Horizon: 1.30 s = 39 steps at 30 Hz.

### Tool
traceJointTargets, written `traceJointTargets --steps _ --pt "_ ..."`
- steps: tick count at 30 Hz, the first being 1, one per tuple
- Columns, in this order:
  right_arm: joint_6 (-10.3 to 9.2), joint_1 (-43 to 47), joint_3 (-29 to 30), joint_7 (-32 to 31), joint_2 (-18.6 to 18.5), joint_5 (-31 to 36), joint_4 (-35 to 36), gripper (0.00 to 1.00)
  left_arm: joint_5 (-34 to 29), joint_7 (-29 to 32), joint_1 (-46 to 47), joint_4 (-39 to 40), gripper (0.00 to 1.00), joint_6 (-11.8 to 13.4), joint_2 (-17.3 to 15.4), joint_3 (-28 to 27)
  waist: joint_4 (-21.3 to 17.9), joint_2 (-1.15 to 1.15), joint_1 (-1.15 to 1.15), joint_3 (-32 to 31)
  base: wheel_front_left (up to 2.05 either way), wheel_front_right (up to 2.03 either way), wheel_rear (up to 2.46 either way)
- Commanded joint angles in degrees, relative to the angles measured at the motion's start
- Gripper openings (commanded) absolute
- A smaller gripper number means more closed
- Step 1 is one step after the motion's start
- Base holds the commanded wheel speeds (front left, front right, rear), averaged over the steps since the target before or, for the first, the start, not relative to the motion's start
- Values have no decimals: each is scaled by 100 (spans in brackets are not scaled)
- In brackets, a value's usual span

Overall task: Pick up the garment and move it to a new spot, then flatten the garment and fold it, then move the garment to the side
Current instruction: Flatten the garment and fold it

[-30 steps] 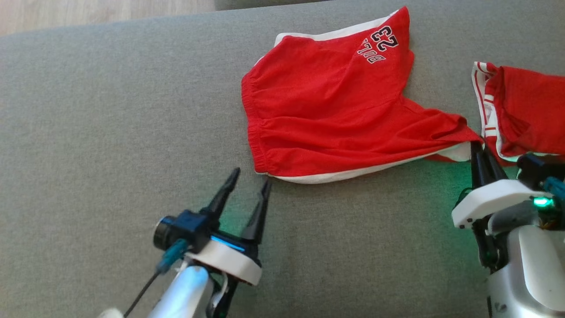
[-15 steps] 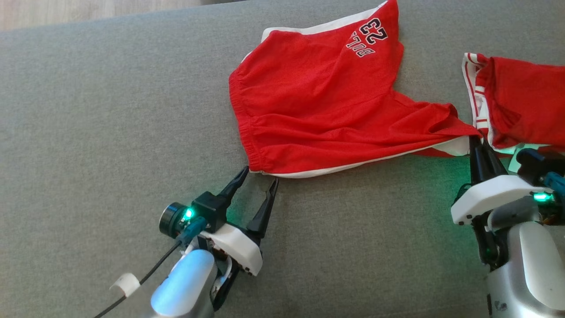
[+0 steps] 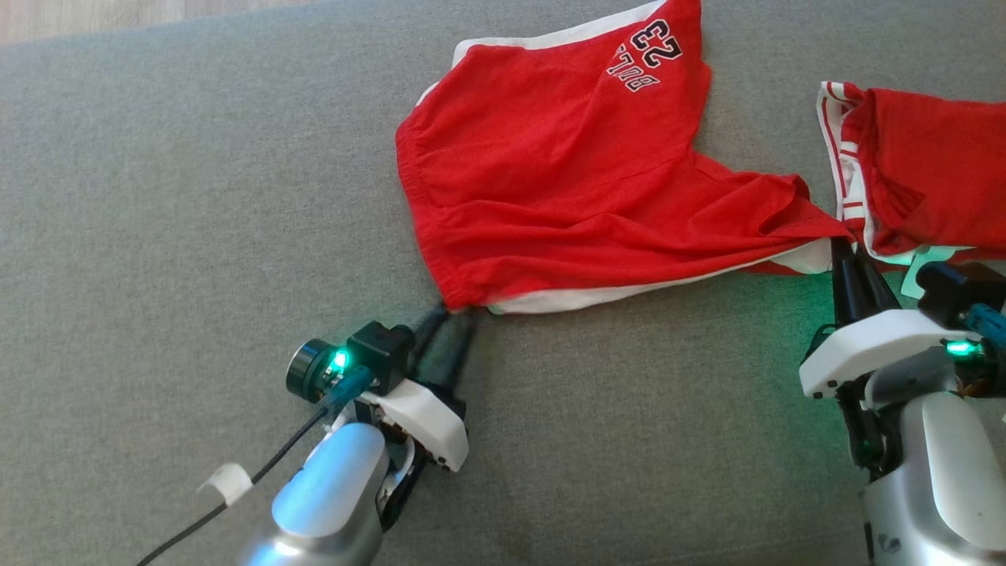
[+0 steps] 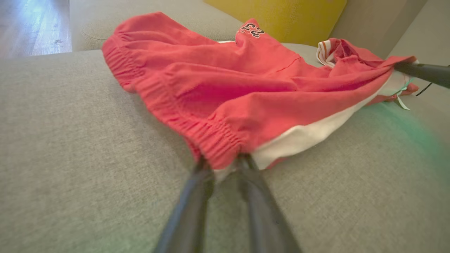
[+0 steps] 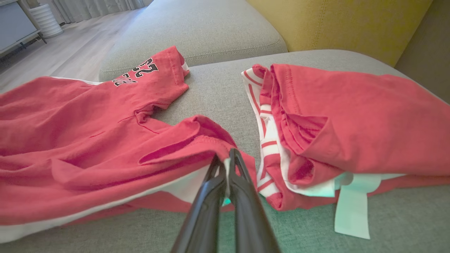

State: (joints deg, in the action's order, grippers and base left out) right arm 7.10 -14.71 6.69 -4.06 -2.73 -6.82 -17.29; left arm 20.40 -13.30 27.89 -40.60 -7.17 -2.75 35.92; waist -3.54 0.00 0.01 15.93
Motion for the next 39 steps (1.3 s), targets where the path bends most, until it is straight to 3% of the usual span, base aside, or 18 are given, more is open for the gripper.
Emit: traceJointTargets --steps 1,12,25,31,39 --pt "39 -204 -149 10 -15 -46 210 0 65 -101 205 116 0 -31 -52 -109 -7 0 -1 2 0 0 0" --pt "39 -314 -236 131 -91 28 515 0 29 -167 212 749 0 23 -459 -377 115 0 -1 -295 0 0 0" --pt "39 -1070 -812 -27 -651 -235 1566 0 -235 202 807 2413 0 184 -1444 -794 207 0 -1 -845 0 0 0" --pt "39 -1016 -791 -177 -601 -324 1956 0 -142 530 761 3155 0 363 -1739 -1036 221 0 -1 -1062 0 0 0" --pt "39 -185 -603 -671 -328 -268 2950 0 -45 1153 29 4629 0 608 -2313 -1220 293 0 -1 -1062 0 0 0"
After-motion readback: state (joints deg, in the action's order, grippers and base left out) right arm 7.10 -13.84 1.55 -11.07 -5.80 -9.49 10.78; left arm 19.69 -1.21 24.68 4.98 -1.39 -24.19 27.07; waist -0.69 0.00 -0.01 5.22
